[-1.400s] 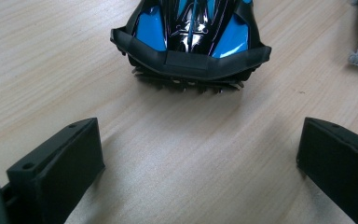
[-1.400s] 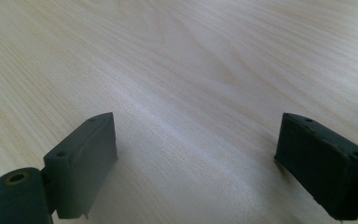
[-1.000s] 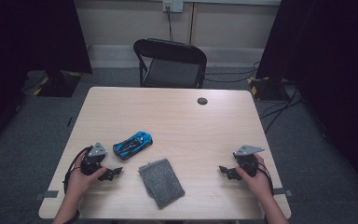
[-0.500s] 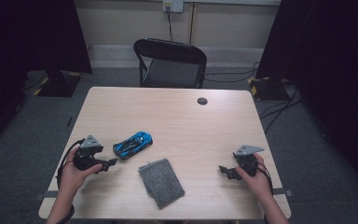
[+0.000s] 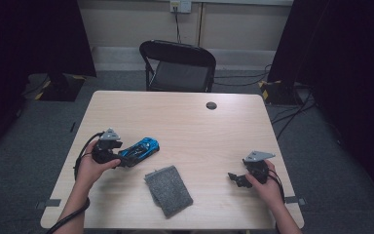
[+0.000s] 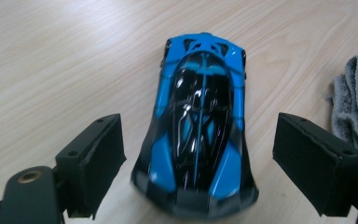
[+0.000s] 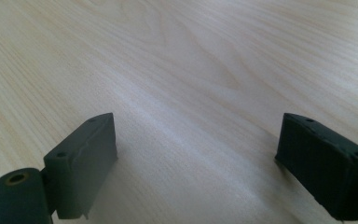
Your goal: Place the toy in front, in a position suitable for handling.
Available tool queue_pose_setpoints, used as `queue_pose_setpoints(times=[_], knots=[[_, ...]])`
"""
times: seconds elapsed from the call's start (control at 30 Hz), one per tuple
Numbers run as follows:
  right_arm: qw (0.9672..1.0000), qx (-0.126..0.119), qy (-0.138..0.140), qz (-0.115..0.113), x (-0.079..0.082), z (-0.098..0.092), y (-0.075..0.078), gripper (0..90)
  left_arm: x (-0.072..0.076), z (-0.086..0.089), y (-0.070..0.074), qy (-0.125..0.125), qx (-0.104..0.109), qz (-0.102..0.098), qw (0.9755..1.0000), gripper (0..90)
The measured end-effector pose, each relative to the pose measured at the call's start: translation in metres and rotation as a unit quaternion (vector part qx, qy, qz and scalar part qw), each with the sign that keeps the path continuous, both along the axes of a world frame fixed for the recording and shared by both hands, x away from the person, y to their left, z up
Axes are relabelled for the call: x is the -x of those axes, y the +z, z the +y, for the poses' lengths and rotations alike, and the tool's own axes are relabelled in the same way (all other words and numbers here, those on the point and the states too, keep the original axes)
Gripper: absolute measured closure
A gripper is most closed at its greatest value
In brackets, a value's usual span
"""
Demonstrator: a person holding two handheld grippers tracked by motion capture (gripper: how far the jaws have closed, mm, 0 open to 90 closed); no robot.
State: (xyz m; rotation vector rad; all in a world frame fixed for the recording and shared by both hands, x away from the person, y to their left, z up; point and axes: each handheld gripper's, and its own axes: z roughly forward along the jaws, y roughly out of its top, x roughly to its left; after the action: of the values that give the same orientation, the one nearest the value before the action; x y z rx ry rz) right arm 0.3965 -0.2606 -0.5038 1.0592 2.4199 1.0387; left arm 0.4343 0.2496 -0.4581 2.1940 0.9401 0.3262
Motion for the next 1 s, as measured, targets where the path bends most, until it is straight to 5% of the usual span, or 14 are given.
queue_pose_setpoints(times=[0.4,1.0], knots=[[1.0000,0.000,0.001,-0.001,0.001,0.000,0.000,11.6,-0.024,-0.019,-0.012,-0.016,-0.027,0.028,0.9991,16.3],[1.0000,0.000,0.001,0.000,0.001,0.000,0.000,11.6,-0.032,-0.034,-0.028,-0.038,-0.051,0.025,0.9977,17.3]])
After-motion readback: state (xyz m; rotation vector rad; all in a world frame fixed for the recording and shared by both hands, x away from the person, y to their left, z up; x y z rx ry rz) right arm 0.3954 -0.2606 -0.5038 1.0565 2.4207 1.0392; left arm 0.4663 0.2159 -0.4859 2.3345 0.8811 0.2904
